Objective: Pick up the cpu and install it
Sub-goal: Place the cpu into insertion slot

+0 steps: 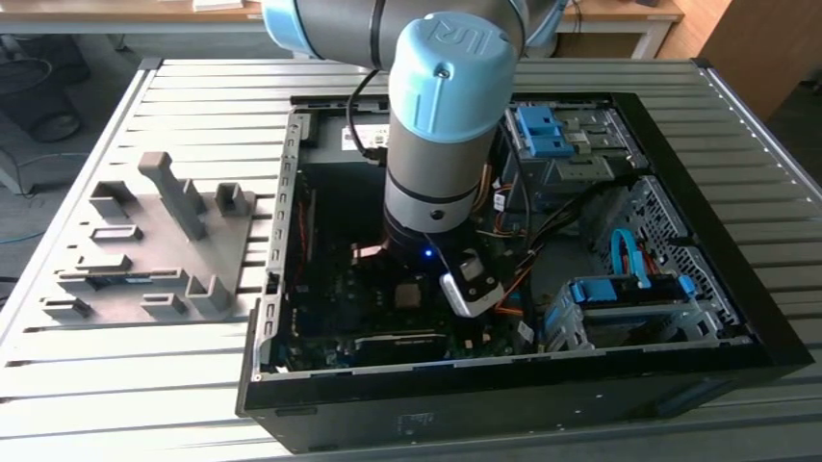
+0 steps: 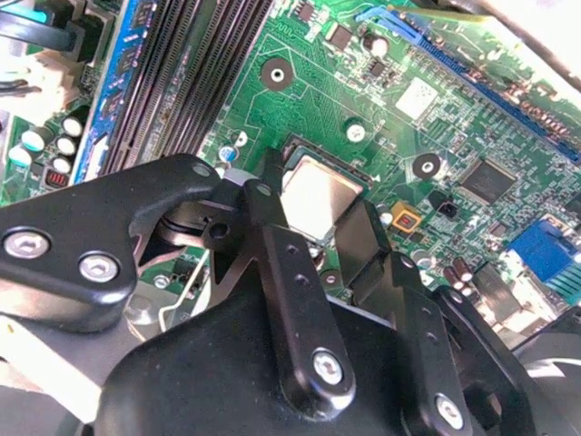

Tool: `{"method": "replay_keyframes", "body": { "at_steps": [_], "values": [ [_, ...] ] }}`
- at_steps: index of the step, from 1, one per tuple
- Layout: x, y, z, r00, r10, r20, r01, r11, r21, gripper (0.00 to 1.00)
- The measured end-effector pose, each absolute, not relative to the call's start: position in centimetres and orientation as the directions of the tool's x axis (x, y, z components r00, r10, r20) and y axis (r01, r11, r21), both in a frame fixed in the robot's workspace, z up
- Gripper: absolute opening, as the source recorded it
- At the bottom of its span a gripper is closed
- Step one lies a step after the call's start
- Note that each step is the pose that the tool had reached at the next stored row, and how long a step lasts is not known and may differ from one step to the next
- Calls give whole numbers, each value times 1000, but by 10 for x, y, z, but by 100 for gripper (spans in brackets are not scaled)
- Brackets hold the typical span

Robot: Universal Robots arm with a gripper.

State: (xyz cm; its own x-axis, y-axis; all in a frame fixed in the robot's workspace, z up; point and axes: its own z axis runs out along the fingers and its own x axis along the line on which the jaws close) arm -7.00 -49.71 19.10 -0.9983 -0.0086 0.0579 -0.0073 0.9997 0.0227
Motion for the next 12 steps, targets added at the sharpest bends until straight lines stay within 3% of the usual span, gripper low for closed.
{"method": "replay_keyframes", "body": {
  "at_steps": [12],
  "values": [
    [-73, -497, 188, -998, -9, 58, -8, 1000, 22, 51]
  ]
}}
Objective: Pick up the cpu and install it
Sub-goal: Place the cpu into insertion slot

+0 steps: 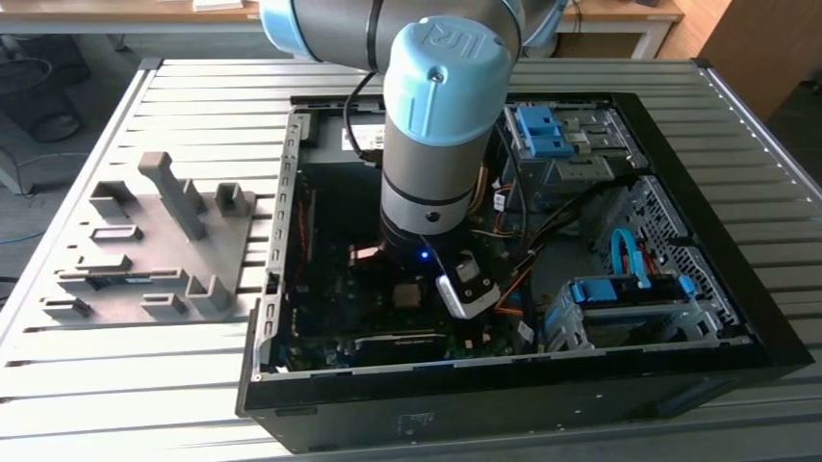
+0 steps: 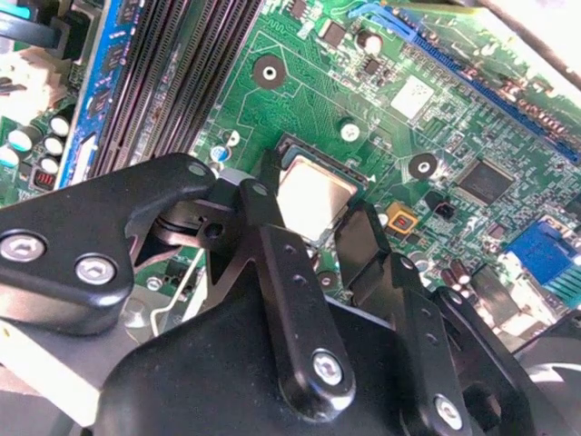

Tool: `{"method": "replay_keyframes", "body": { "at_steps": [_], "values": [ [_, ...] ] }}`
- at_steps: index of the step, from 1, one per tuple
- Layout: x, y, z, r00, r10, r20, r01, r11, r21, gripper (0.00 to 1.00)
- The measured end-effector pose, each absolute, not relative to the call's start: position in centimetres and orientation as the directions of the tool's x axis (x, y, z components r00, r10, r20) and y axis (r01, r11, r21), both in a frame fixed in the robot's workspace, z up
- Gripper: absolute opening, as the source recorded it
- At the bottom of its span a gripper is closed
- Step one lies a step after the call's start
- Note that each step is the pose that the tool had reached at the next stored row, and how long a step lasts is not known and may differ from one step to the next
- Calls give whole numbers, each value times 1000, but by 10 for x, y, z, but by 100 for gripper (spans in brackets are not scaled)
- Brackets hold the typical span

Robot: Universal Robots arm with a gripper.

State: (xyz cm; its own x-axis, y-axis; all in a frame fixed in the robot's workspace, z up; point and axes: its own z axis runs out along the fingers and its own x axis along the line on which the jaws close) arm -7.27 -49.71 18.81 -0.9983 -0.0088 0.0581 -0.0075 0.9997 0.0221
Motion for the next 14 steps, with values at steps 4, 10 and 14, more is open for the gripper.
{"method": "replay_keyframes", "body": {
  "at_steps": [4, 10, 14],
  "values": [
    [-72, -497, 188, -998, -9, 58, -8, 1000, 22, 51],
    [-71, -497, 187, -998, -9, 58, -7, 1000, 22, 51],
    [-71, -497, 187, -998, -9, 58, -7, 1000, 22, 51]
  ]
}}
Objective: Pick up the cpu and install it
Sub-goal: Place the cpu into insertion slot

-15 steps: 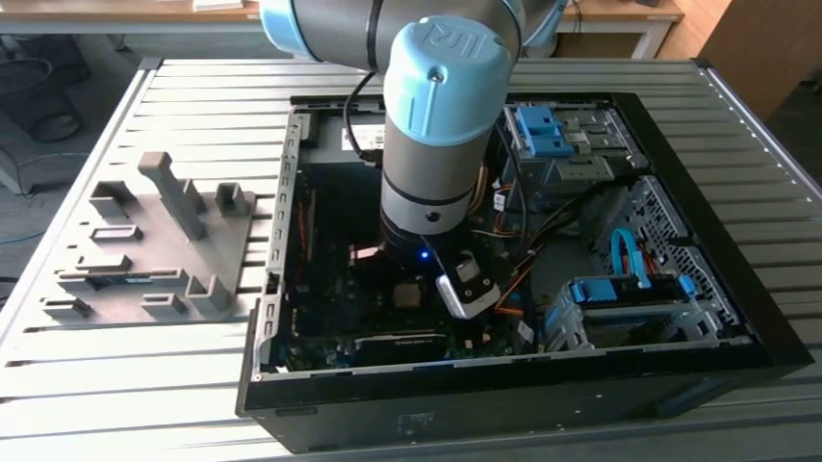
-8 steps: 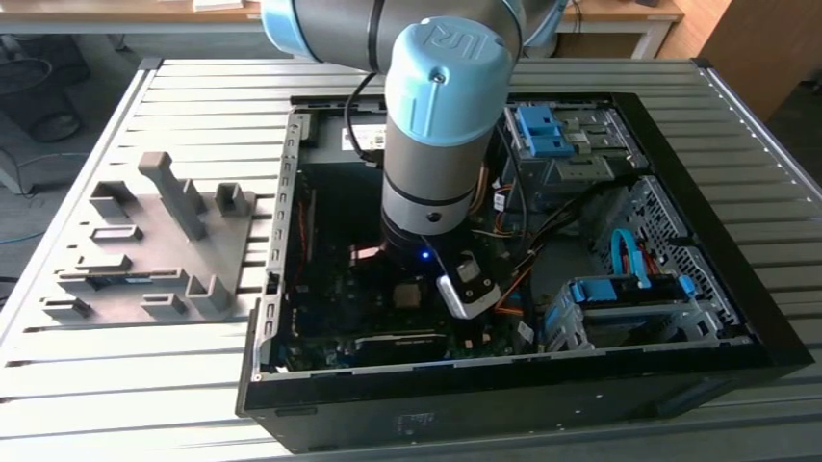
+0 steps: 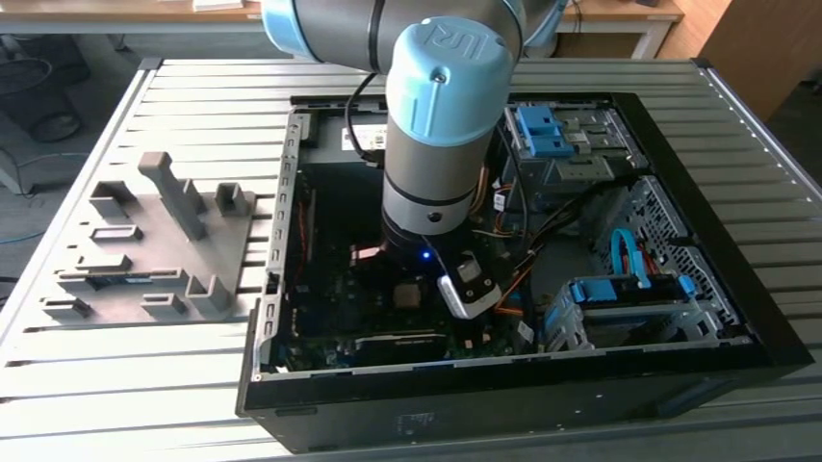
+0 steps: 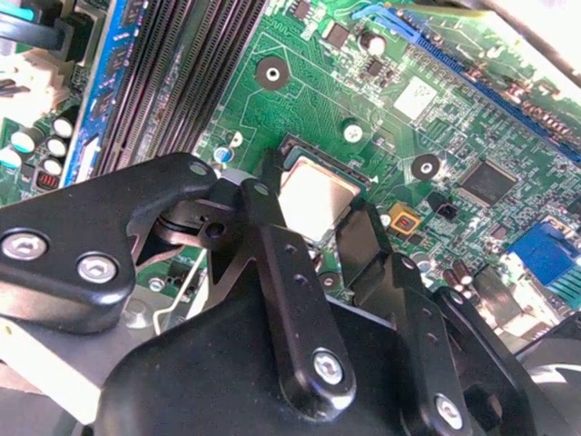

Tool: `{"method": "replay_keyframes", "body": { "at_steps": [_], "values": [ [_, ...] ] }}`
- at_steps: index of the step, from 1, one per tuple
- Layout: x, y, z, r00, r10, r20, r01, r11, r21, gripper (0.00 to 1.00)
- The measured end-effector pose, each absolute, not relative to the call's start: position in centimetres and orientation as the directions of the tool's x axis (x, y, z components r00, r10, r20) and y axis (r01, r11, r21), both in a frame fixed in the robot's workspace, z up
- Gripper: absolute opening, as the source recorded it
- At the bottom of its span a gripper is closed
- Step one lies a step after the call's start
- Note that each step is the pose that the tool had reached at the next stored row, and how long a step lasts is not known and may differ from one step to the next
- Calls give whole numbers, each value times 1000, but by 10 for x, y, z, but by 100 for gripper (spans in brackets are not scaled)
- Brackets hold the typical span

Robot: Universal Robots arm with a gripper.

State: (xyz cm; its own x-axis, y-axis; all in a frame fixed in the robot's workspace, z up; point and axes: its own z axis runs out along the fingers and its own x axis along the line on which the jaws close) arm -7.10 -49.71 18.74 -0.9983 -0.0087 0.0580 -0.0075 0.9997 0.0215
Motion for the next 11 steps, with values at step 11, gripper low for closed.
{"method": "replay_keyframes", "body": {
  "at_steps": [11],
  "values": [
    [-69, -497, 187, -998, -9, 58, -7, 1000, 21, 51]
  ]
}}
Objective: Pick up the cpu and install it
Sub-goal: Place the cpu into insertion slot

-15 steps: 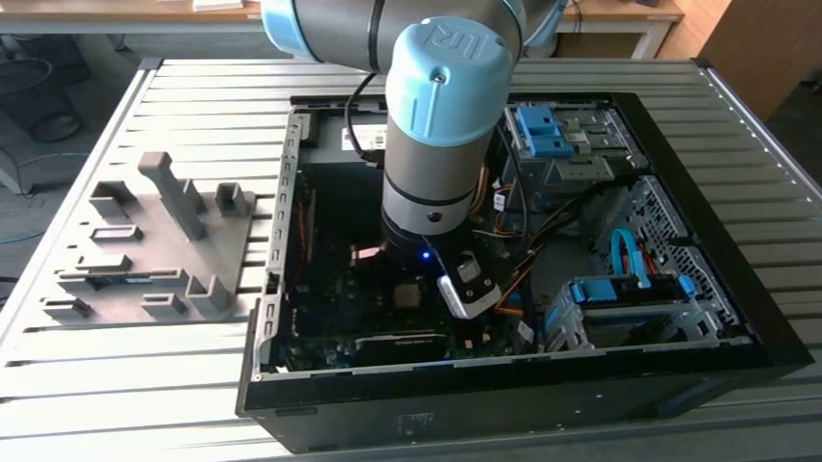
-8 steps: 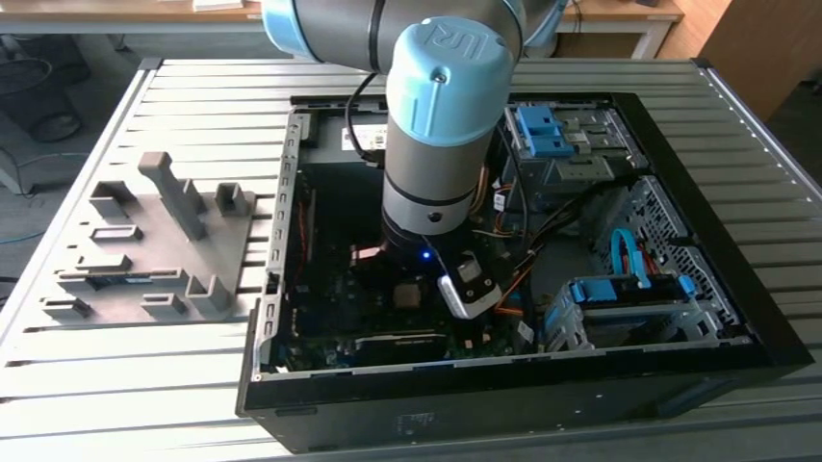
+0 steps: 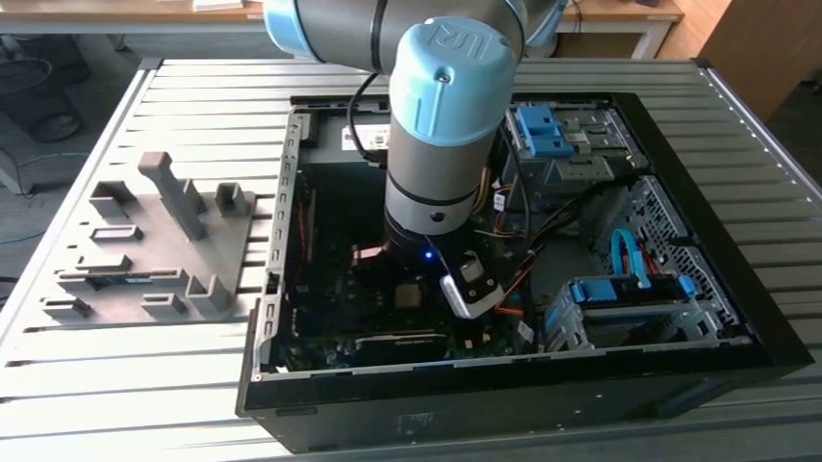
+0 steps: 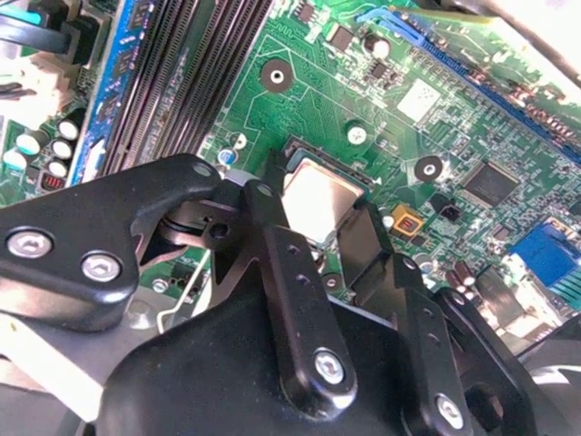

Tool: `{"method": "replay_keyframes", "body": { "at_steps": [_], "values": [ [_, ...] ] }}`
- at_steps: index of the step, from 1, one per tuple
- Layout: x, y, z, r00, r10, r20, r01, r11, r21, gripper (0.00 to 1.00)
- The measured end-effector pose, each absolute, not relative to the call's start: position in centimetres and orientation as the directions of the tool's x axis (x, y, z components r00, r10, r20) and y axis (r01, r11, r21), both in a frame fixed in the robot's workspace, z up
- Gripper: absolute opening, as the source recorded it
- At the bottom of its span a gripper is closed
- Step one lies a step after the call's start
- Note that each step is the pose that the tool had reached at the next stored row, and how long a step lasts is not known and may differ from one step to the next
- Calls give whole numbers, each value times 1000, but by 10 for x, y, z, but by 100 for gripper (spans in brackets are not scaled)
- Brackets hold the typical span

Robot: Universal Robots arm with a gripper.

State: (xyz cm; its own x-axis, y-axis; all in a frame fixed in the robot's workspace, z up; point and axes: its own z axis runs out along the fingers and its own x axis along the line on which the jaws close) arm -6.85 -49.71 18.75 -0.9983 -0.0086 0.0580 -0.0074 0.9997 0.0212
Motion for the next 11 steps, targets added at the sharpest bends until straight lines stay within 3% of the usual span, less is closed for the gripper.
{"method": "replay_keyframes", "body": {
  "at_steps": [11],
  "values": [
    [-66, -497, 189, -998, -9, 58, -8, 1000, 21, 51]
  ]
}}
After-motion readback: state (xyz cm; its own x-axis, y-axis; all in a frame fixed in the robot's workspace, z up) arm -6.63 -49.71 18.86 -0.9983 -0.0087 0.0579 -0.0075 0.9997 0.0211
